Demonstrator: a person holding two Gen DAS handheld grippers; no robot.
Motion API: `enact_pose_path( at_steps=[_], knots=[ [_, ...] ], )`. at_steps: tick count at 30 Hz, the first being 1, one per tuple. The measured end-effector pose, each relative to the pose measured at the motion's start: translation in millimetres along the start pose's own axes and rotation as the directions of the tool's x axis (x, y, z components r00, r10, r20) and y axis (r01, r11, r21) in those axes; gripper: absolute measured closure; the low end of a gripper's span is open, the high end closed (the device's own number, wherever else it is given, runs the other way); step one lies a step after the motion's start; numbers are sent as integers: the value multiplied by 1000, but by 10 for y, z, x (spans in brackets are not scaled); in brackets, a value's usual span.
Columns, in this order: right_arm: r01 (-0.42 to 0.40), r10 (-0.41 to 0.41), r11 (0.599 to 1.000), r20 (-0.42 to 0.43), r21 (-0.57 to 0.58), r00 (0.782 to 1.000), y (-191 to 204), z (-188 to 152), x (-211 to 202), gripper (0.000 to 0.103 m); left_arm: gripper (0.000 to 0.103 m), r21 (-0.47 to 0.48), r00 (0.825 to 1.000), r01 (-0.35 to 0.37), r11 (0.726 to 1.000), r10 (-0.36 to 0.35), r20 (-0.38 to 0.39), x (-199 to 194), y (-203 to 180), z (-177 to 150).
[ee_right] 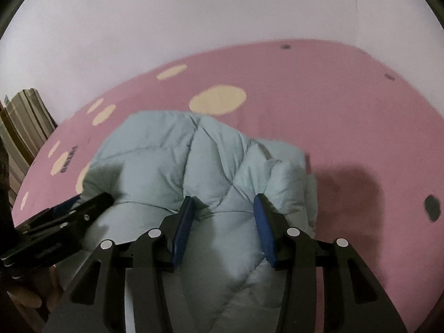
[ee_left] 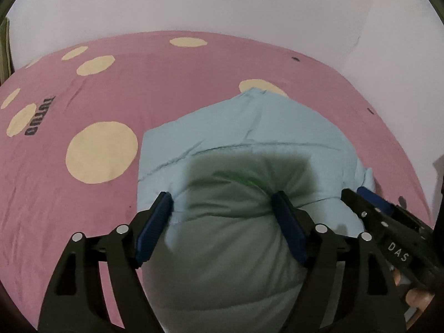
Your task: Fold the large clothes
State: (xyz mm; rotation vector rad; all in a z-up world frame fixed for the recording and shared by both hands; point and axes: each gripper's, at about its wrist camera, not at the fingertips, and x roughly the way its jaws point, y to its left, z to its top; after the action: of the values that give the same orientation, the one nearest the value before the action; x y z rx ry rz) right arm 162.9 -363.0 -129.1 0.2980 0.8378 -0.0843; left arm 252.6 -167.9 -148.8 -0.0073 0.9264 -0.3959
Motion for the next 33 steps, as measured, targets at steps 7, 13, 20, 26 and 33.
enact_pose_path(
  at_steps=[7,13,20,26,33],
  knots=[
    [-3,3,1000,-23,15,1000,-56,-94,204,58,23,9,1000,-24,1000,24,-9,162,-27,-35],
    [-3,4,1000,-13,25,1000,-77,-127,280,58,22,13,1000,-25,1000,25,-10,243,-7,-64],
    [-3,3,999,-20,35,1000,-100,-133,331,58,21,21,999,-30,999,31,-29,339,-15,-59],
    [14,-13,1000,-23,26,1000,-88,-122,370,58,21,21,999,-28,999,29,-39,393,7,-58],
    [21,-21,1000,-23,22,1000,-85,-137,387,58,21,24,998,-30,999,31,-47,432,26,-43]
  ],
)
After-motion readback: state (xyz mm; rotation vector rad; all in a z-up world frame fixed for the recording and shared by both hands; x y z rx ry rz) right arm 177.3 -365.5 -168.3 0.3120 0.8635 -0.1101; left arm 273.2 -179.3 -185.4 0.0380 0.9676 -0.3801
